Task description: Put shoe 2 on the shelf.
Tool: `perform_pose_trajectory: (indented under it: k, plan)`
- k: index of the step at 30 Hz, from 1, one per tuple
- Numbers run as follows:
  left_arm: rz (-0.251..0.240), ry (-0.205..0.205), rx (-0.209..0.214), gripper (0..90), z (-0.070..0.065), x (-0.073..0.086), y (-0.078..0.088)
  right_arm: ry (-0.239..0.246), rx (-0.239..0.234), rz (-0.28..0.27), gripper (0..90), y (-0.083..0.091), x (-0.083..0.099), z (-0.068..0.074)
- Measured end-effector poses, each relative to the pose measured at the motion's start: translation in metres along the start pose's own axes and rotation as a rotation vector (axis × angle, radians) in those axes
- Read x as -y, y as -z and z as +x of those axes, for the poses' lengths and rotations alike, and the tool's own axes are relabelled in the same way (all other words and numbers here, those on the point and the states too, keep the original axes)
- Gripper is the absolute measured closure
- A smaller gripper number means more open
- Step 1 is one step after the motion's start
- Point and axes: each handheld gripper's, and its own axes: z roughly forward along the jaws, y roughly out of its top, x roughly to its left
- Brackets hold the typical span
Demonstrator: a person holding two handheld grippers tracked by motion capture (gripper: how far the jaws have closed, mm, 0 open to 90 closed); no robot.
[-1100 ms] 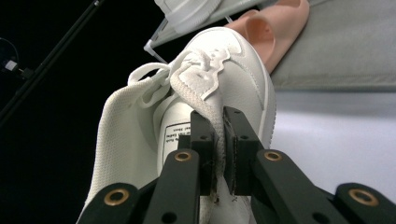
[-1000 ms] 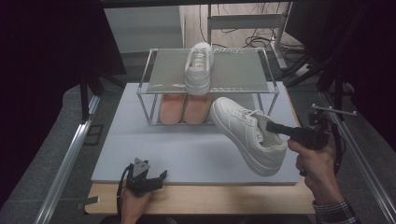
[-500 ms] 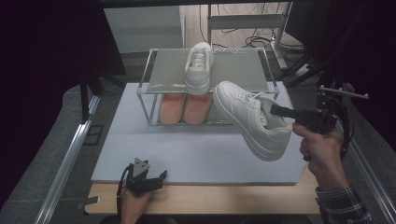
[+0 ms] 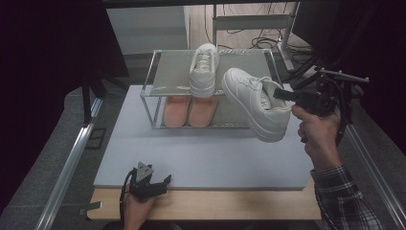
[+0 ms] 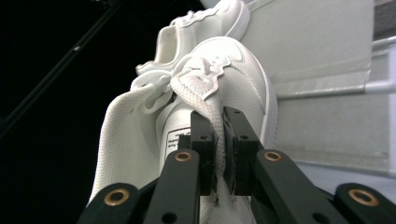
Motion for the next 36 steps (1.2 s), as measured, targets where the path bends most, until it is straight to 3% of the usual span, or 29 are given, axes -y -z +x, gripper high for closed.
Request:
perform_pose_trajectory:
  k: [11, 31, 36]
  plan:
    - [0.000, 0.000, 0.000, 12.6, 0.000, 0.000, 0.000, -0.019, 0.078, -0.036, 83.6, -0.037, -0.013, -0.009]
    - [0.000, -0.002, 0.001, 12.7, 0.000, 0.000, 0.000, 0.008, 0.192, -0.067, 83.0, -0.091, -0.039, -0.010]
    - [0.000, -0.002, 0.001, 12.7, 0.000, 0.000, 0.000, 0.039, 0.208, -0.063, 79.6, -0.101, -0.041, -0.008]
